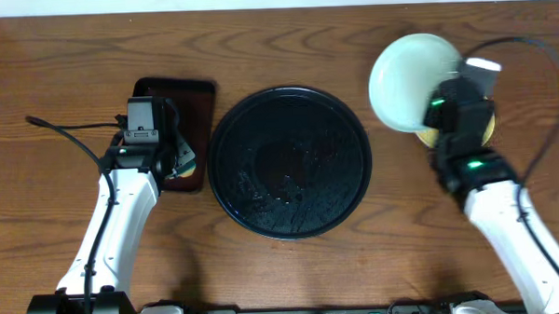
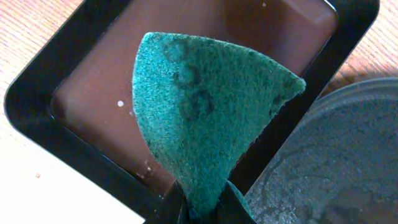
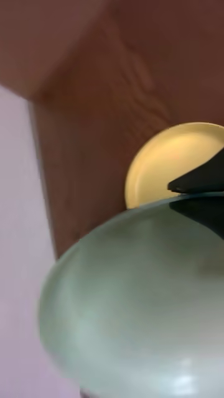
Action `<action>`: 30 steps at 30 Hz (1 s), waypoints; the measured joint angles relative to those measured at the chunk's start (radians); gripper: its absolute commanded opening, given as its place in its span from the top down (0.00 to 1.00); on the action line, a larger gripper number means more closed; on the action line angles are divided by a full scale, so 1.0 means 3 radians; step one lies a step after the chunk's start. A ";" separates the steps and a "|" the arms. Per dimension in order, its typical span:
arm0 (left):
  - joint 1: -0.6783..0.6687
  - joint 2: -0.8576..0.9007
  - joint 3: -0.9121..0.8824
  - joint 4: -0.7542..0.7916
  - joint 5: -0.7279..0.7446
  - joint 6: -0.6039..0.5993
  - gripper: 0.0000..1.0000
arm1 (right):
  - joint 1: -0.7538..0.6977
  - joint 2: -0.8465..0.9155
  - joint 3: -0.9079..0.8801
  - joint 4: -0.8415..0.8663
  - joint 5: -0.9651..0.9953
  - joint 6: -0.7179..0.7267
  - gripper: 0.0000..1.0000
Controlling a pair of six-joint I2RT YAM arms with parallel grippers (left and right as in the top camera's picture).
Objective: Clean dirty plates on tray and stack at the side
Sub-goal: 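Lift the fish-print plate with the right gripper and carry it right, then lower the fish-print plate onto the yellow plate stack with the right gripper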
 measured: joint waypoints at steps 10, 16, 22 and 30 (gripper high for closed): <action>0.0000 0.0001 -0.0018 0.0042 0.0000 0.0000 0.93 | -0.1433 0.0604 0.0000 -0.0126 -0.1383 0.0764 0.99; 0.0000 0.0090 -0.0048 0.0076 0.0001 0.0000 0.93 | -0.1575 0.1006 0.0000 -0.0008 -0.1549 0.0866 0.92; 0.0000 0.0244 -0.0053 0.0158 0.0001 0.0000 0.92 | -0.1596 0.1069 0.0001 0.0034 -0.1643 0.0899 0.34; 0.0000 0.0271 -0.0057 0.0483 0.0001 0.0131 0.93 | -0.1596 0.0983 0.0006 -0.0187 -0.2125 0.0852 0.12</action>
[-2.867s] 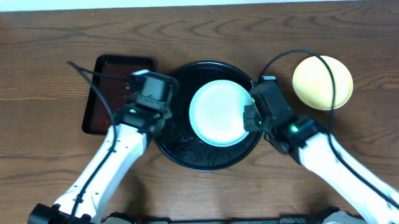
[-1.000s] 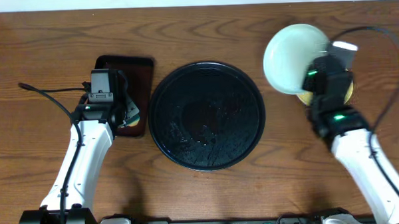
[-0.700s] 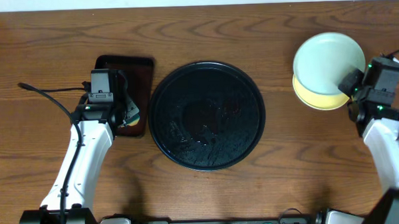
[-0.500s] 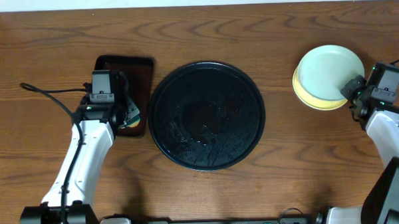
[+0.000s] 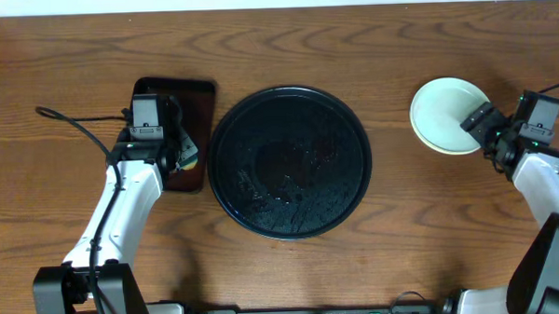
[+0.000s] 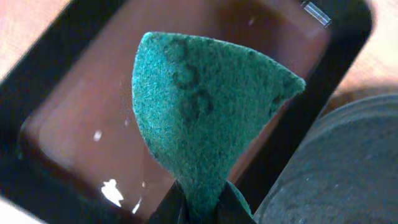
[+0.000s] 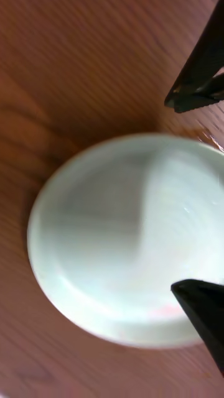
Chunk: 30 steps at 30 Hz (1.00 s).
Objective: Clean dirty plates on tray and stack at the side
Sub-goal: 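Lower the fish-print plate onto the yellow plate stack with the right gripper, then open the right gripper and pull it back toward the front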
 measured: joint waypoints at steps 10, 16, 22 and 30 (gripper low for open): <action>0.0000 0.0154 -0.0003 0.0530 0.0000 0.0060 0.83 | 0.0343 -0.0963 0.0011 -0.0515 -0.0647 -0.0047 0.07; 0.0004 0.0512 -0.0003 0.0568 0.0001 0.0109 0.62 | 0.0793 -0.1425 0.0015 -0.0683 -0.0732 -0.0098 0.02; 0.0103 0.0520 -0.0006 0.0632 0.0000 0.0121 0.34 | 0.1174 -0.1825 0.0017 -0.0797 -0.0755 -0.0205 0.01; 0.0201 -0.0281 -0.0006 0.0371 0.0004 0.0120 0.23 | 0.1403 -0.2178 0.0018 -0.1148 -0.0765 -0.0326 0.01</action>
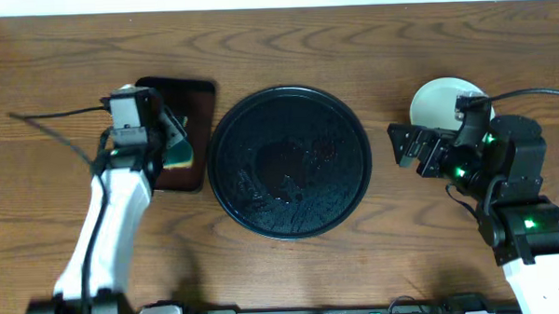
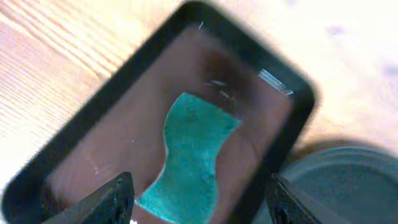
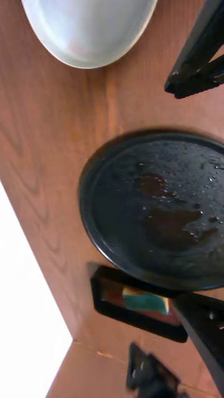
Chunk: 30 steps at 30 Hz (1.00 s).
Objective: Clean dirty plates on tray and stack at the side
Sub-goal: 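Open the right gripper and pull it back toward the front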
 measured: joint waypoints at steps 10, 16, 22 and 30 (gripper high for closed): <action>-0.0001 -0.0916 0.0005 -0.1067 0.0907 -0.0014 0.21 | 0.0500 -0.0470 0.0003 -0.0617 0.0022 -0.0032 0.01; -0.0001 -0.0919 0.0005 -0.1146 0.1090 -0.0014 0.21 | 0.0682 -0.0675 0.0005 -0.1022 0.0252 -0.0051 0.01; -0.0001 -0.0919 0.0005 -0.1146 0.1130 -0.0014 0.21 | 0.0717 -0.0679 0.0005 -0.1244 0.0341 -0.0050 0.01; -0.0001 -0.0919 0.0005 -0.1146 0.1132 -0.0014 0.21 | 0.0717 -0.0679 0.0005 -0.1621 0.0364 -0.0048 0.01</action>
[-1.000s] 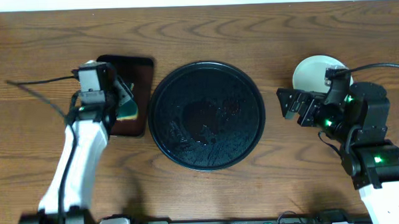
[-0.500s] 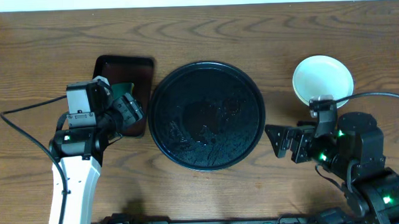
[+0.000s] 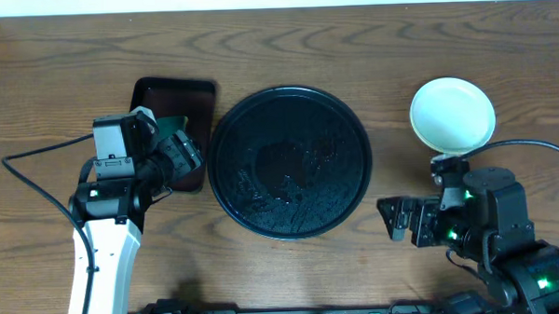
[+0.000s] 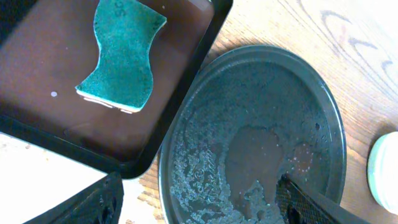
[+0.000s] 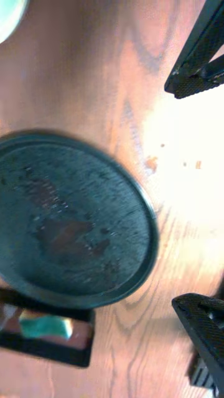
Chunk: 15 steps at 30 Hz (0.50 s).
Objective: Clean dirty plates on tray and stack at the side
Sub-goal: 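Open the right gripper and pull it back toward the front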
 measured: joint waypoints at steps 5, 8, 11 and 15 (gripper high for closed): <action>0.0000 0.0000 0.0000 -0.0001 0.0000 0.0000 0.21 | 0.0000 0.0000 0.0000 -0.0071 0.0001 -0.0001 0.01; 0.0000 0.0000 0.0000 0.0000 0.0000 0.0000 0.21 | 0.0000 0.0000 0.0000 -0.0071 0.0000 -0.0001 0.01; 0.0000 0.0000 0.0000 0.0000 0.0000 0.0000 0.20 | 0.0000 0.0000 0.0000 -0.0071 0.0000 -0.0001 0.01; 0.0000 0.0000 0.0000 0.0000 0.0000 0.0000 0.20 | 0.0000 0.0000 0.0000 -0.0071 0.0000 0.0008 0.01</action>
